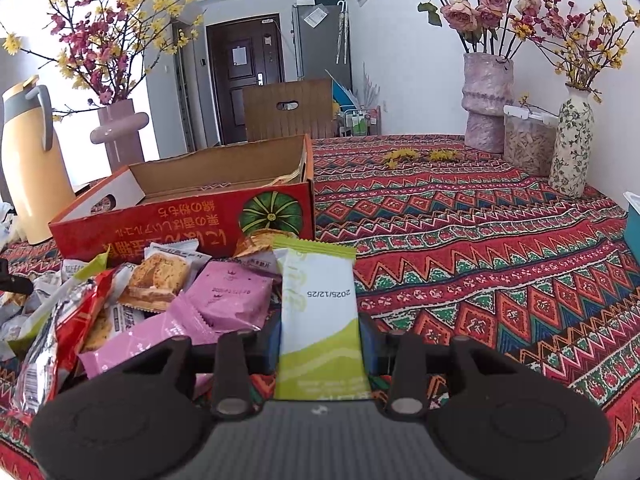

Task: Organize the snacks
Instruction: 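Grasp a clear cracker packet with the left gripper while the right gripper holds the green bar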

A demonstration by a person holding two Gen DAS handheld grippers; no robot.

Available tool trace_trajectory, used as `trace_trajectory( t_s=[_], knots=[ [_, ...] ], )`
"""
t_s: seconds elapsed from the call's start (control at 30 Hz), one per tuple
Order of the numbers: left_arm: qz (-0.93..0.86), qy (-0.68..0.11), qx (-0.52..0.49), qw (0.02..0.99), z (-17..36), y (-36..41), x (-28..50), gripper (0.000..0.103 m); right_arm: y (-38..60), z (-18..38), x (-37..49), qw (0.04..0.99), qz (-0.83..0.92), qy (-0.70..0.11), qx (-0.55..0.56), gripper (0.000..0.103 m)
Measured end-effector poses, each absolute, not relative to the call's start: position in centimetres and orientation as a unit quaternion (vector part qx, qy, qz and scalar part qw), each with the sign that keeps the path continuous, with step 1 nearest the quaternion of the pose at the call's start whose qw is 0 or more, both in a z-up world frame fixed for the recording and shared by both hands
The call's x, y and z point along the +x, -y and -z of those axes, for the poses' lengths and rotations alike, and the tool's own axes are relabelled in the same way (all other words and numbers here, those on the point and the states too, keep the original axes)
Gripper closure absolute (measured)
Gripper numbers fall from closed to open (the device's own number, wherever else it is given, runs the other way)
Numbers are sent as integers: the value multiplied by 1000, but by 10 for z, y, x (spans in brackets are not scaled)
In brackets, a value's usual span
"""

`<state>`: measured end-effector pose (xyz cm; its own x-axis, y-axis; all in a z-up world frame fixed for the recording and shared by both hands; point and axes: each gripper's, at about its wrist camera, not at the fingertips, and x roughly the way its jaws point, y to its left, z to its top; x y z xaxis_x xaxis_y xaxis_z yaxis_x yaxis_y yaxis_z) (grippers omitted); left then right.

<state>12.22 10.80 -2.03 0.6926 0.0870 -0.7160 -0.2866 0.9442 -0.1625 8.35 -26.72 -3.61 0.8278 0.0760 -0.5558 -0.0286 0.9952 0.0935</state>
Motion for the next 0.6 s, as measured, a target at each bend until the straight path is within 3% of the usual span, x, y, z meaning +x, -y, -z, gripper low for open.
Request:
trace_trajectory(
  t_s=[0.33,0.4,0.6],
  knots=[
    [-102,-378,-132,911,22,-114,112,31,267,34,80,956,-29,-290,41,65],
    [-102,-375,-130,912,21,-114,110,39,266,33,78,956,-30,-289,41,65],
    [-101,-371,-127,914,18,-114,106,39,266,30,76,957,-31,-287,42,65]
  ],
)
